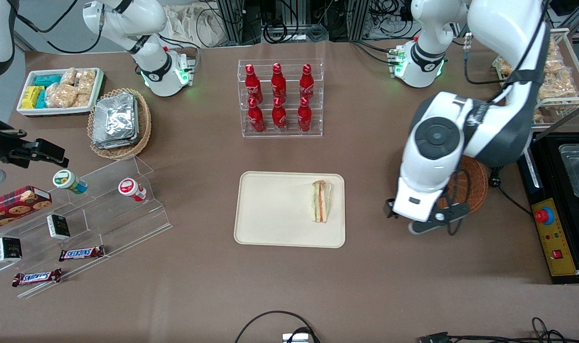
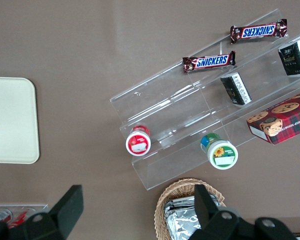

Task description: Place sandwich from basket to tray

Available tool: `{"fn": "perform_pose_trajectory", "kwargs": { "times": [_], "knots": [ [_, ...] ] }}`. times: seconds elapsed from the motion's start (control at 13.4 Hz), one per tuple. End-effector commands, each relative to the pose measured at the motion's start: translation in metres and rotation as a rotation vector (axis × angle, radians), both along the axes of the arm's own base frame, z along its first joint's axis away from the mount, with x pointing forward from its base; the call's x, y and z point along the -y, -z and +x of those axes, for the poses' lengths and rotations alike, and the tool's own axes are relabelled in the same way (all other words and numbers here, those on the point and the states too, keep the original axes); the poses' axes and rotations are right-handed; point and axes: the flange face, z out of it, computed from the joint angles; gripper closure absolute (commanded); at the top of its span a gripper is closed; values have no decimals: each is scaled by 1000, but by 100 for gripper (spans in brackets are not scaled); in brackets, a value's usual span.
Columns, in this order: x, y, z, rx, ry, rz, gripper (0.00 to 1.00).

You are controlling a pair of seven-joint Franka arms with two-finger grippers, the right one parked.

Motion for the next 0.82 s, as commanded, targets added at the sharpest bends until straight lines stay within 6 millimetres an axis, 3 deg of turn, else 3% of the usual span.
{"fn": "perform_pose_trajectory", "kwargs": {
  "times": [0.0, 0.3, 0.45, 0.6, 0.75],
  "knots": [
    [-41, -33, -2, -19, 4, -49, 0],
    [-90, -54, -7, -91, 141, -43, 0],
    [-131, -72, -11, -100, 169, -79, 0],
    [-159, -91, -25, -101, 243, -102, 0],
    [-174, -104, -43, -119, 285, -80, 0]
  ]
}}
